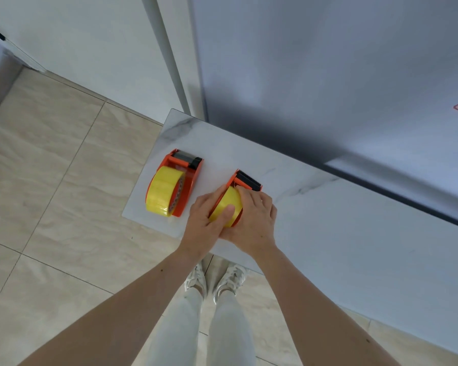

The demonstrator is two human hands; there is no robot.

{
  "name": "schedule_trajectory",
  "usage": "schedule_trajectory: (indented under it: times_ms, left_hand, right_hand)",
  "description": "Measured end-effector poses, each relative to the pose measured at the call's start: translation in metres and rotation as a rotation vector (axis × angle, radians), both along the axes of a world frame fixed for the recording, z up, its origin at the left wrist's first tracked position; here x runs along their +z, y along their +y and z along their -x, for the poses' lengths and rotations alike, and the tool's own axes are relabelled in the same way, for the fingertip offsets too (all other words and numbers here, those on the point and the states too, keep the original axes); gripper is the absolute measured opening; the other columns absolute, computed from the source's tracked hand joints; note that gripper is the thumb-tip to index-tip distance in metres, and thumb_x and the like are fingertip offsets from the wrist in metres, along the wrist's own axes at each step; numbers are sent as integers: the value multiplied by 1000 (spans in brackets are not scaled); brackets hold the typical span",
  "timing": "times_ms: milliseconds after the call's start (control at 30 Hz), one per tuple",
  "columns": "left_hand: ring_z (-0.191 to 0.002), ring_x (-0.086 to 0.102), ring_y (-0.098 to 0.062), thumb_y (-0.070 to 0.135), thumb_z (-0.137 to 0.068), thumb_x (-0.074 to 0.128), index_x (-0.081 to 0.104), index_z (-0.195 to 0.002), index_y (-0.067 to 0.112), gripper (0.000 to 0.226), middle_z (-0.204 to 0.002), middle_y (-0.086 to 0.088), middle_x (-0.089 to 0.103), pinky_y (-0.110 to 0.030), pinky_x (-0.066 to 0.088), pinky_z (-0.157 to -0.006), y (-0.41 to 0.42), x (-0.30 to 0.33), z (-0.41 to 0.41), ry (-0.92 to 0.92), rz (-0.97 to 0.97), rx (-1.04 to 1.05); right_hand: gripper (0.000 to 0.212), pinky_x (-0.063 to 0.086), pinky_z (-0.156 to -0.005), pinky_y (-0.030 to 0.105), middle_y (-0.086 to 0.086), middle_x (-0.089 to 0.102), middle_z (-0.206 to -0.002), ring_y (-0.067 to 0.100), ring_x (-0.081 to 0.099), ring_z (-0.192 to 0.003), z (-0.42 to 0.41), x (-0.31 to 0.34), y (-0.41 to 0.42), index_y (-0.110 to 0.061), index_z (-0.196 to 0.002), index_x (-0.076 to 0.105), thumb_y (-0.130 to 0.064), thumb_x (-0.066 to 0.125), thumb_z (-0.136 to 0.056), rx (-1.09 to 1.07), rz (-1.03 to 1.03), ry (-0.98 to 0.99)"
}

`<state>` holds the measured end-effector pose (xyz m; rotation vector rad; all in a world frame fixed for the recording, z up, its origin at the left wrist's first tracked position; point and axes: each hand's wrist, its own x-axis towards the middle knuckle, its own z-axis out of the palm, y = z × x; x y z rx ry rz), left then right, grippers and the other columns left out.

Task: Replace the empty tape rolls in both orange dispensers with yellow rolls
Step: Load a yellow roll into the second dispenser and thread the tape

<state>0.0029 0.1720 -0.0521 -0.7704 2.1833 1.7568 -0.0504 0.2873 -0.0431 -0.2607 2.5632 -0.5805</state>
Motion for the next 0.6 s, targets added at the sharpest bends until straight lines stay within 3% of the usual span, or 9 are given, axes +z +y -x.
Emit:
schedule_trajectory:
  times_ms: [133, 233, 267, 333, 367, 433, 500, 600]
  left_hand:
    - [-116, 61, -8, 34, -96, 60, 47, -147, 28, 53, -128, 7, 62, -22, 56, -90, 0, 1, -1, -11, -145, 69]
    - [-118, 61, -3, 22, -97, 60, 47, -148, 23, 52, -131, 9, 64, -20, 53, -91, -1, 3, -3, 14, -184, 83]
    - [-120, 60, -1, 21, -98, 60, 46, -148, 23, 52, -132, 10, 63, -17, 52, -92, -2, 3, -3, 15, -187, 82]
    - [-122, 59, 1, 19, -98, 60, 46, -148, 24, 53, -133, 13, 62, -14, 50, -94, -3, 4, -4, 5, -187, 78]
    - [-121, 58, 4, 18, -98, 61, 46, -148, 24, 53, -133, 15, 61, -13, 49, -95, -4, 6, -4, 1, -183, 70]
    - [-116, 58, 10, 17, -98, 60, 45, -146, 26, 51, -130, 17, 61, -10, 49, -90, -6, 7, -4, 2, -161, 42]
    - [-111, 60, 11, 17, -98, 59, 45, -143, 31, 48, -126, 17, 63, -8, 49, -84, -8, 7, -4, 10, -150, 24]
    - [-107, 60, 12, 17, -99, 59, 46, -141, 32, 47, -121, 20, 62, -7, 48, -81, -11, 7, -4, 9, -141, 11]
  right_hand:
    - [104, 26, -106, 35, -11, 40, -145, 19, 30, -131, 14, 7, 3, -31, -148, 32, -58, 77, -57, 35, 19, -196]
    - [84, 24, -101, 36, -9, 41, -140, 20, 29, -130, 33, 18, 8, -34, -143, 39, -46, 66, -65, 81, 40, -376]
    - [69, 25, -100, 38, -9, 45, -131, 20, 31, -127, 37, 21, 9, -39, -134, 48, -45, 57, -65, 77, 64, -418]
    - [18, 33, -89, 41, -9, 52, -98, 24, 43, -110, 43, 20, 5, -46, -81, 58, -41, 45, -69, 26, 101, -393]
    - [16, 35, -80, 39, -8, 52, -79, 26, 47, -98, 45, 18, 3, -37, -61, 50, -39, 43, -74, -13, 113, -350]
    - [40, 38, -69, 36, -7, 45, -56, 26, 49, -77, 46, 12, -3, -24, -50, 47, -40, 45, -86, -108, 126, -286]
    - [43, 49, -69, 38, -7, 48, -53, 23, 55, -71, 48, 8, -10, -24, -55, 60, -47, 50, -90, -147, 47, -214]
    - [35, 54, -78, 42, -6, 56, -66, 24, 61, -83, 52, 5, -20, -25, -65, 68, -49, 56, -88, -205, -72, -139]
